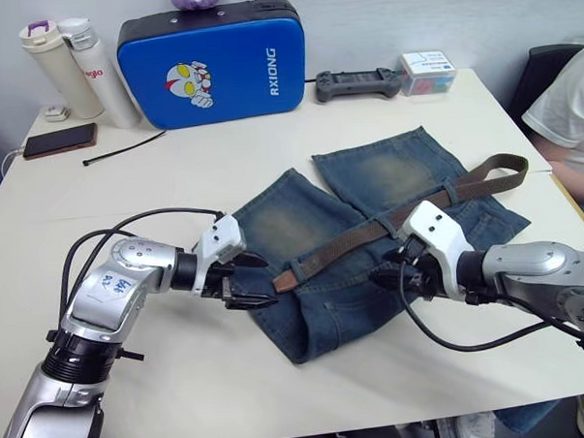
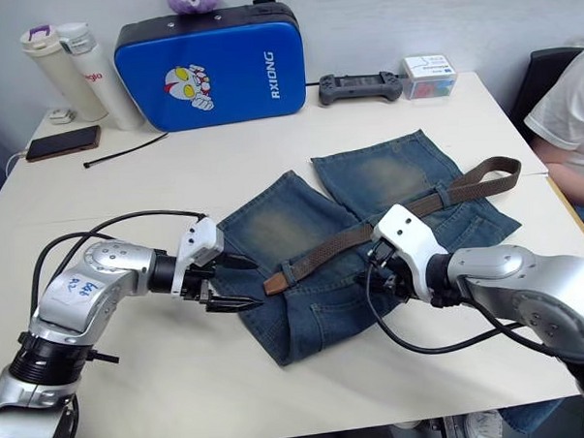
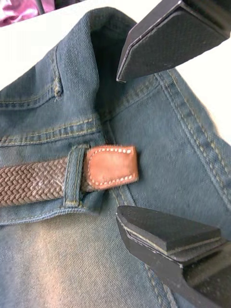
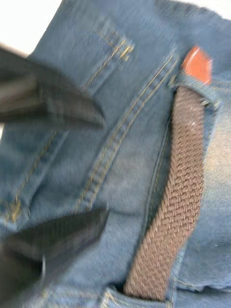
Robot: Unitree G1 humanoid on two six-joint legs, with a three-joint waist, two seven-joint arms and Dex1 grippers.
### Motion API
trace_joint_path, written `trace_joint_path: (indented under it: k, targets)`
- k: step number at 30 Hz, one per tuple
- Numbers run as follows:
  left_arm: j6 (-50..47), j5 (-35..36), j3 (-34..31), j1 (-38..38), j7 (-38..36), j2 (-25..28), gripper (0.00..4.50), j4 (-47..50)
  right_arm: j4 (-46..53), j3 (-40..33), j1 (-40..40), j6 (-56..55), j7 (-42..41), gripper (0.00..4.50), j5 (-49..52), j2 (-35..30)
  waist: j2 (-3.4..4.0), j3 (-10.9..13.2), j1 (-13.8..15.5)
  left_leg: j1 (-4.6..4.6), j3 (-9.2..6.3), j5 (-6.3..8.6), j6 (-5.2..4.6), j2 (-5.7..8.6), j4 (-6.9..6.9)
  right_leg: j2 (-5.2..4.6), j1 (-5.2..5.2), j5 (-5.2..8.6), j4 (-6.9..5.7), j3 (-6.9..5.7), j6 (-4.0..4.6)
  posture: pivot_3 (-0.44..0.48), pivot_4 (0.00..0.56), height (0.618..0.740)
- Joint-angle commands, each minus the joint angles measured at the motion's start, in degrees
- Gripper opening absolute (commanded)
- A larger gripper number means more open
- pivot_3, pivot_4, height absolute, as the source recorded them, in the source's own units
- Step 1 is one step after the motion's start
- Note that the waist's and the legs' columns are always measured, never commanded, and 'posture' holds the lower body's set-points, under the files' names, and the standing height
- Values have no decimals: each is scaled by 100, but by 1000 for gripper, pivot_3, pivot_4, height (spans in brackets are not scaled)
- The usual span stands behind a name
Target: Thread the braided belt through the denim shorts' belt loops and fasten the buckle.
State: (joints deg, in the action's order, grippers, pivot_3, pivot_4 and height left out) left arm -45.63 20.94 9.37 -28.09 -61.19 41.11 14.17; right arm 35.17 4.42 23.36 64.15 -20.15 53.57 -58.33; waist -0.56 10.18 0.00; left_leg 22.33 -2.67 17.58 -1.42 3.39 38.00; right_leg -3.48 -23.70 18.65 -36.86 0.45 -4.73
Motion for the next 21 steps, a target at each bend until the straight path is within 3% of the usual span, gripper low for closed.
trace_joint_path:
  k: [1,2,3,13,21]
  targets:
    - [574,-265,159,44,176,-29,4500,301,-44,105,-88,-452,-293,638,-658,25,0,0,13,0,1,-2,3,1,0,0,0,0,0,0,0,0,150,740]
    - [736,-314,165,61,234,-82,4500,298,-69,124,-113,-500,-318,136,-776,65,0,0,22,0,0,-2,4,1,1,0,1,0,1,0,0,0,150,740]
    - [1080,-505,257,97,282,-84,4500,247,-95,136,-140,-524,-312,55,-865,127,0,0,32,0,0,-3,5,1,2,-1,1,0,1,-1,-1,0,150,740]
    - [4395,-2419,1068,232,662,-69,4500,-692,-156,57,-236,-318,-251,55,-1414,590,0,0,125,-1,2,-4,7,2,1,-1,0,0,2,1,0,0,150,740]
    - [4829,-3019,1048,246,1282,-477,4500,-1101,-169,-61,-274,-139,-247,55,-1613,803,0,0,153,-1,1,-3,5,3,5,-1,3,-1,0,-1,-2,0,150,740]
